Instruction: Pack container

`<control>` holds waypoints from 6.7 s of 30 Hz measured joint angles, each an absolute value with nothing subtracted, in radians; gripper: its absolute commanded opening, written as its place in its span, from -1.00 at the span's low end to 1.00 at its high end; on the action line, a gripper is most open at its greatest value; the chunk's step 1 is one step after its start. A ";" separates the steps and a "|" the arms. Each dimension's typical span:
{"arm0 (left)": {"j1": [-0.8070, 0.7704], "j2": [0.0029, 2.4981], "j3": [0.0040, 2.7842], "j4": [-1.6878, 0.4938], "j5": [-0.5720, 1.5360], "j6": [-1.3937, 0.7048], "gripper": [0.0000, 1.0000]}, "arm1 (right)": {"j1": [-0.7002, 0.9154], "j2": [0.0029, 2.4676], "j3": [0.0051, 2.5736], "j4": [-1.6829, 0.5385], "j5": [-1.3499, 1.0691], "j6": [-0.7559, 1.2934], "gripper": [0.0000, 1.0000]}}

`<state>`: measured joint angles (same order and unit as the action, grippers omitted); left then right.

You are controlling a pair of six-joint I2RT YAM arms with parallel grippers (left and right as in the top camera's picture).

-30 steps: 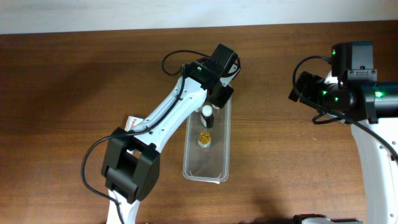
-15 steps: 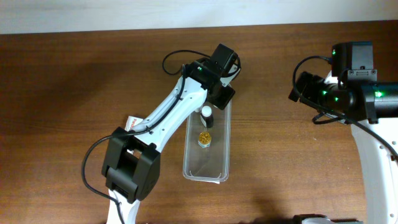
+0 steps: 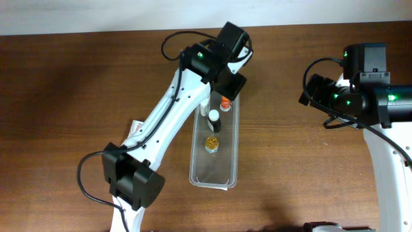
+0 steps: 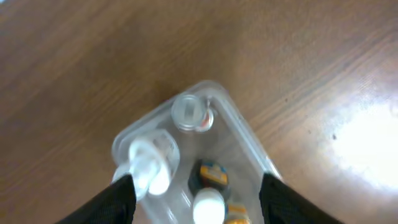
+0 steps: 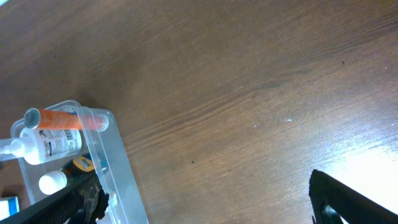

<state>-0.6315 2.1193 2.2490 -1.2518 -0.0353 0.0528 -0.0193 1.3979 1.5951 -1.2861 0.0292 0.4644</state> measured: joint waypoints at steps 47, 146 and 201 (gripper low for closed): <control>-0.032 2.121 1.496 -1.120 -0.006 0.165 -0.06 | -0.019 1.398 1.595 -1.287 0.029 0.464 0.97; -0.220 1.147 1.429 -1.153 -0.283 -0.371 0.99 | -0.019 1.398 1.595 -1.287 0.029 0.464 0.97; 0.033 1.136 1.429 -1.233 -0.297 -0.328 0.99 | -0.019 0.621 1.114 -0.965 0.104 0.046 0.97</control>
<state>0.0326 1.1358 1.4288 -1.2327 -0.2966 -0.3279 -0.0193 0.6212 1.1137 -0.9653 0.1043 0.0460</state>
